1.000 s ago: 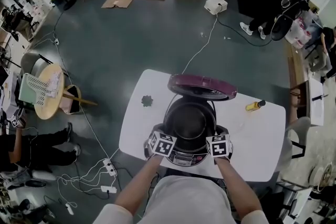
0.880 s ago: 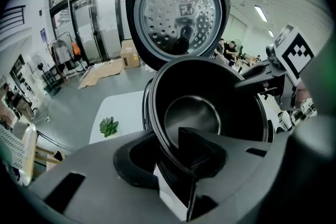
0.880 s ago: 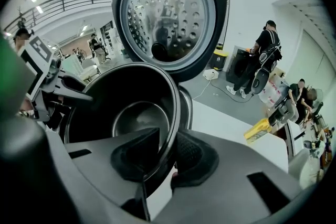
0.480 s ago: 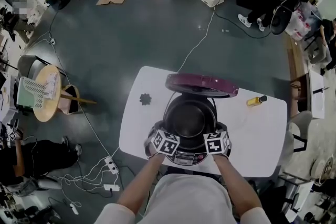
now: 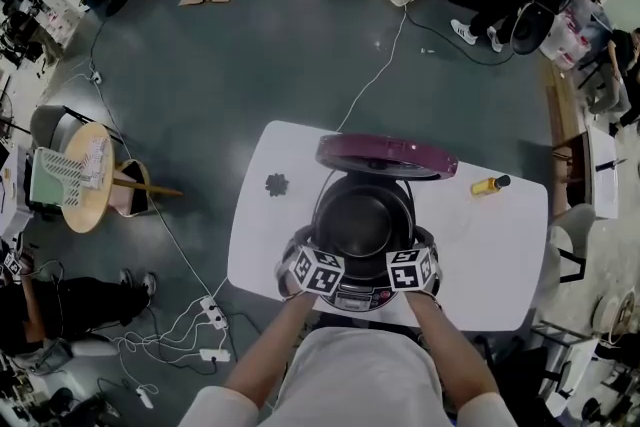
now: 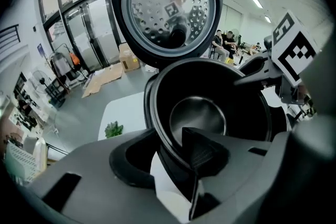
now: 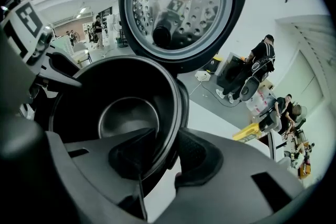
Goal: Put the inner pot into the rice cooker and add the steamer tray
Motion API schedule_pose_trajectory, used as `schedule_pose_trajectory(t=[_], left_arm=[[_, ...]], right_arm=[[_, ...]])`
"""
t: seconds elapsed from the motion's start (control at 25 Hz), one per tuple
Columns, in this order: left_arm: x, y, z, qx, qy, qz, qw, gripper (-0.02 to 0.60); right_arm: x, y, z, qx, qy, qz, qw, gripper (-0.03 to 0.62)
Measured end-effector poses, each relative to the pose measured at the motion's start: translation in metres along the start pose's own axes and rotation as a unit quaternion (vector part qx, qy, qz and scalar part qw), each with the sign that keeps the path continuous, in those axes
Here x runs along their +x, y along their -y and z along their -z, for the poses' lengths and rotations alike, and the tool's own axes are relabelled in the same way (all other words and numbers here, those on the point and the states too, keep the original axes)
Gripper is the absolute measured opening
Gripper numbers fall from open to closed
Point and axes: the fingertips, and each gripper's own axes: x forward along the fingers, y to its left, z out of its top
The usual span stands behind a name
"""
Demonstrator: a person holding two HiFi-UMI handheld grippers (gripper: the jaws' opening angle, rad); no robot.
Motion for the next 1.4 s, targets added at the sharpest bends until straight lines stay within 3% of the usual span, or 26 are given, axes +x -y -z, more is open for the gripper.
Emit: schedule_pose_trajectory(t=[0.08, 0.2, 0.32, 0.84, 1.4], left_arm=[[-0.006, -0.006, -0.003, 0.008, 0.010, -0.016, 0.9998, 0.150], [-0.005, -0.010, -0.001, 0.011, 0.010, -0.015, 0.9998, 0.172], [-0.008, -0.010, 0.001, 0.001, 0.017, -0.005, 0.9998, 0.229], [-0.033, 0.005, -0.001, -0.012, 0.074, 0.048, 0.9961, 0.259], [-0.053, 0.053, -0.040, 0.019, 0.109, 0.103, 0.9885, 0.279]], right_arm=[[-0.003, 0.001, 0.000, -0.001, 0.006, 0.006, 1.000, 0.126], [-0.003, 0.000, 0.001, -0.002, 0.009, 0.010, 1.000, 0.132], [-0.009, -0.002, -0.001, -0.004, 0.020, 0.013, 1.000, 0.163], [-0.055, 0.000, -0.004, 0.020, 0.069, 0.036, 0.997, 0.196], [-0.104, 0.019, 0.003, 0.053, 0.113, 0.049, 0.991, 0.196]])
